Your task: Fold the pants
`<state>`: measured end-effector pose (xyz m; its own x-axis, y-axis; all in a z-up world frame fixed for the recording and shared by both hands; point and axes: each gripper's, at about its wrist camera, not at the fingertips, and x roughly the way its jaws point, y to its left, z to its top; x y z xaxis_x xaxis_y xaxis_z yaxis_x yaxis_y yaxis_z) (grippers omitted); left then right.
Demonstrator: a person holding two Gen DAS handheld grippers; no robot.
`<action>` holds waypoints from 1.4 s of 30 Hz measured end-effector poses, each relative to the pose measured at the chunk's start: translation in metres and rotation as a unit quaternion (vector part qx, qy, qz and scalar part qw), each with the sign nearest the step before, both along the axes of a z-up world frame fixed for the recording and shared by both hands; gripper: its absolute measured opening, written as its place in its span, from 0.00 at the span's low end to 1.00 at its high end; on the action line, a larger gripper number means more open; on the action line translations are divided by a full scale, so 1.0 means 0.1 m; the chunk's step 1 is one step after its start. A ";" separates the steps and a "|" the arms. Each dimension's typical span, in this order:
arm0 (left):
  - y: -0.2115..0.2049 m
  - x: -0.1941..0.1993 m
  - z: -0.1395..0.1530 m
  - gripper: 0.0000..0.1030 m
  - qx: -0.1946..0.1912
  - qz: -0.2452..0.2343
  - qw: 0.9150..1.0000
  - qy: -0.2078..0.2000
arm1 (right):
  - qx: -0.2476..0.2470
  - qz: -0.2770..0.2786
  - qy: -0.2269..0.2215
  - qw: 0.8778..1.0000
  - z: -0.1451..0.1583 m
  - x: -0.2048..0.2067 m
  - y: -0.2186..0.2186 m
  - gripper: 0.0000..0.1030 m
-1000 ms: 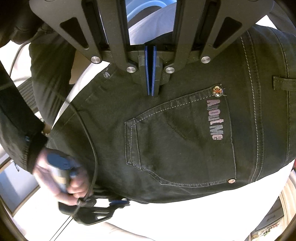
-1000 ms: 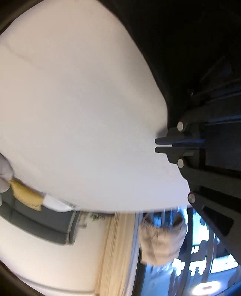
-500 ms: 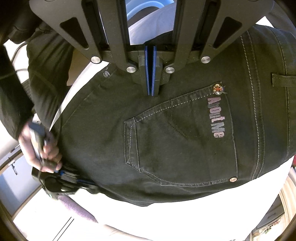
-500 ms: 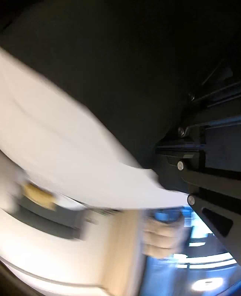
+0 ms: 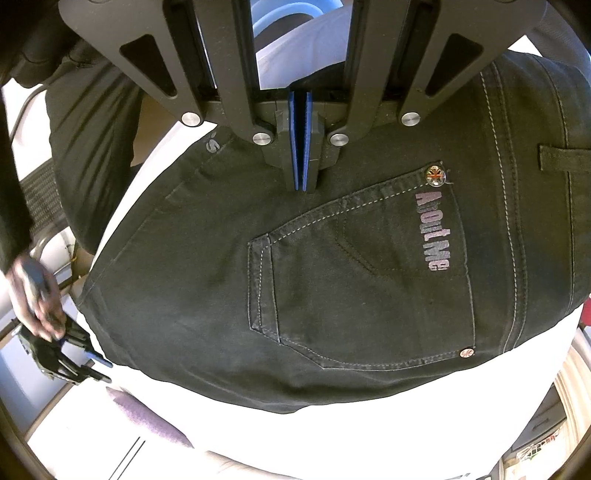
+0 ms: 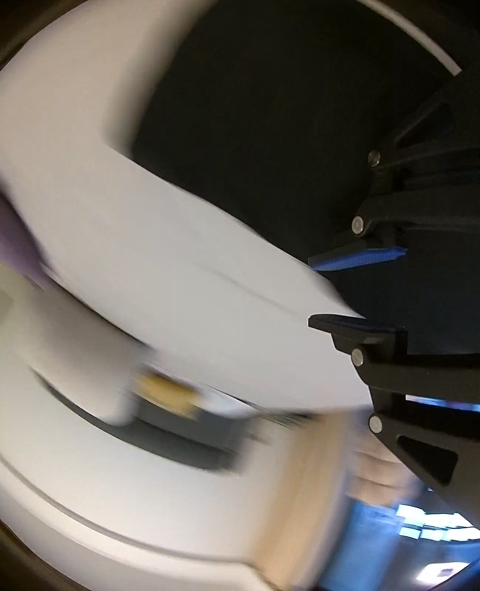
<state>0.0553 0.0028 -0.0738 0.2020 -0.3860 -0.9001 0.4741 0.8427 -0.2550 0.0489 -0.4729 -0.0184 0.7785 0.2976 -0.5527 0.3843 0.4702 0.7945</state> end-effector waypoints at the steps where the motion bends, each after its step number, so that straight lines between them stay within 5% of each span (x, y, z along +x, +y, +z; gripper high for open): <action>1: -0.01 0.01 0.01 0.02 0.003 0.000 1.000 0.001 | 0.003 0.031 0.006 1.000 -0.08 0.03 0.25 0.28; 3: -0.07 0.01 0.03 0.02 0.013 -0.004 1.000 0.000 | 0.009 0.071 0.030 0.997 -0.33 0.04 0.64 0.26; 5: -0.11 0.02 0.05 0.02 0.021 -0.008 1.000 -0.002 | 0.003 0.052 0.040 0.998 -0.45 0.03 0.72 0.00; 7: -0.14 0.02 0.05 0.02 0.025 -0.010 1.000 -0.003 | 0.018 0.038 0.031 0.999 -0.52 -0.01 0.54 0.00; 12: -0.17 -0.01 0.04 0.02 0.023 -0.003 1.000 -0.007 | -0.066 -0.099 0.071 0.990 -0.32 -0.35 -0.56 0.00; 13: -0.16 -0.01 0.05 0.02 0.024 -0.003 1.000 -0.008 | -0.087 -0.125 0.087 0.984 -0.23 -0.40 -0.69 0.06; 16: -0.16 -0.03 0.04 0.02 0.023 -0.003 1.000 -0.010 | -0.164 -0.192 0.103 0.962 0.23 -0.70 -0.97 0.75; 17: -0.15 -0.03 0.04 0.02 0.021 -0.002 1.000 -0.009 | -0.174 -0.210 0.082 0.959 0.38 -0.83 -0.97 0.87; 18: -0.12 -0.03 0.05 0.02 0.019 -0.001 1.000 -0.008 | -0.183 -0.211 0.060 0.958 0.53 -0.92 -0.89 0.89; 22: -0.12 -0.03 0.05 0.02 0.025 -0.005 1.000 -0.009 | -0.177 -0.174 0.049 0.967 0.59 -1.21 -0.62 0.86; 28: -0.19 -0.04 0.07 0.02 0.034 -0.009 0.999 -0.014 | -0.037 -0.219 0.096 0.970 0.02 -1.35 -0.44 0.72; 31: -0.21 -0.05 0.07 0.02 0.033 -0.006 0.999 -0.015 | -0.022 -0.231 0.105 0.967 -0.12 -1.04 -0.41 0.71; 39: -0.16 -0.06 0.06 0.02 0.029 -0.002 0.999 -0.014 | 0.029 -0.248 0.089 0.964 -0.46 -1.20 -0.53 0.72; 42: -0.15 -0.05 0.06 0.02 0.028 -0.002 1.000 -0.013 | 0.029 -0.253 0.074 0.964 -0.38 -1.30 -0.58 0.70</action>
